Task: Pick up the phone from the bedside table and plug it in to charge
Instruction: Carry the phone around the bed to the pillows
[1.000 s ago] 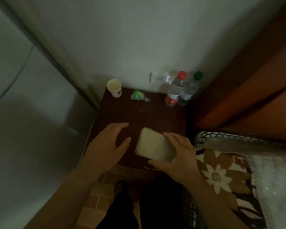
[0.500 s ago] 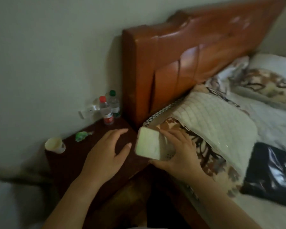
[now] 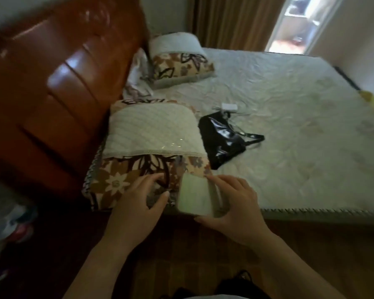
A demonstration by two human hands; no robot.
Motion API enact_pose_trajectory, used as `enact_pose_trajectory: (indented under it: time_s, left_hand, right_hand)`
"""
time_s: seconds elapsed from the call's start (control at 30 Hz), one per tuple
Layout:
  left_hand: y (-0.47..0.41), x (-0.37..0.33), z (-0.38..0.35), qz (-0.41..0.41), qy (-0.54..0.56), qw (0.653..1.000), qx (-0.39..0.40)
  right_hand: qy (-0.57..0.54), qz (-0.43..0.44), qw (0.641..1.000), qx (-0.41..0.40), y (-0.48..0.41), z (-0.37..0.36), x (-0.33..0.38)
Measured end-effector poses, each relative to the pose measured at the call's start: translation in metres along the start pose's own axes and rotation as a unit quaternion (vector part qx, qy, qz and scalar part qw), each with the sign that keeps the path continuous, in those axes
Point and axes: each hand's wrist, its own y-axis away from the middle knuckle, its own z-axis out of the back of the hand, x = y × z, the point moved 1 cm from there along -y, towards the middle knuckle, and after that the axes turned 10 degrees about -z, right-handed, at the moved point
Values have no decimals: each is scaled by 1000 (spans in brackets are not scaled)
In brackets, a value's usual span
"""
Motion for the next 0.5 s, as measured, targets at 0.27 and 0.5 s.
enact_pose_trajectory:
  time_s: [0.27, 0.5]
  left_hand:
    - [-59, -127, -139, -140, 50, 980, 134]
    - [-84, -279, -295, -253, 78, 943, 203]
  right_hand:
    - [-20, -177, 976, -128, 77, 96, -141]
    - [-15, -278, 934, -222, 166, 200, -285]
